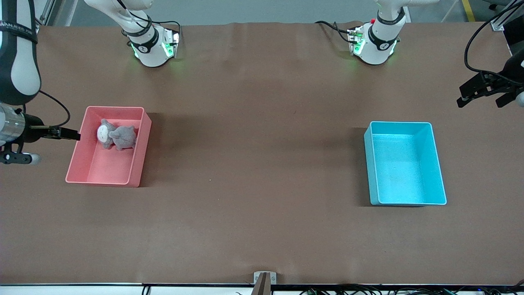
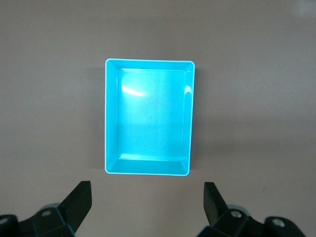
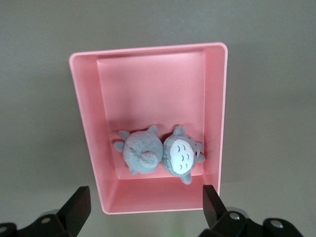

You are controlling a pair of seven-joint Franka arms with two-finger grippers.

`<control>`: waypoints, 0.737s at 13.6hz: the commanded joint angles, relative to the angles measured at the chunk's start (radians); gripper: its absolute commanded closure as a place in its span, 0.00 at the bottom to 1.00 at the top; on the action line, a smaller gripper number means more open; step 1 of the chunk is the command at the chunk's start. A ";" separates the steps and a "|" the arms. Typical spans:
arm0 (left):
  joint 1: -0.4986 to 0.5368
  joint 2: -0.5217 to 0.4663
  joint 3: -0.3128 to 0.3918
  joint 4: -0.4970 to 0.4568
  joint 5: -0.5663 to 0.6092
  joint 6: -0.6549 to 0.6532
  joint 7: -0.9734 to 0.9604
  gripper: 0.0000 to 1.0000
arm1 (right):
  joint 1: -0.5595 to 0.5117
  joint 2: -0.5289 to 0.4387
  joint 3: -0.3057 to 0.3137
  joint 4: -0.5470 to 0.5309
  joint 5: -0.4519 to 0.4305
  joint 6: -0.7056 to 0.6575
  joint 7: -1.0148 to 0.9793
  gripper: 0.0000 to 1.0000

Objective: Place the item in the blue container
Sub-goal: 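Reach the right gripper into the pink box and grasp the grey plush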

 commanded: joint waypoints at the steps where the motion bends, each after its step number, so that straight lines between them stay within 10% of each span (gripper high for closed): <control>1: 0.002 -0.009 -0.001 0.001 -0.003 -0.007 0.002 0.00 | -0.038 -0.027 0.010 -0.125 0.039 0.083 0.009 0.00; 10: 0.002 -0.009 -0.001 0.001 -0.003 -0.007 0.002 0.00 | -0.032 -0.096 0.014 -0.501 0.049 0.460 0.103 0.00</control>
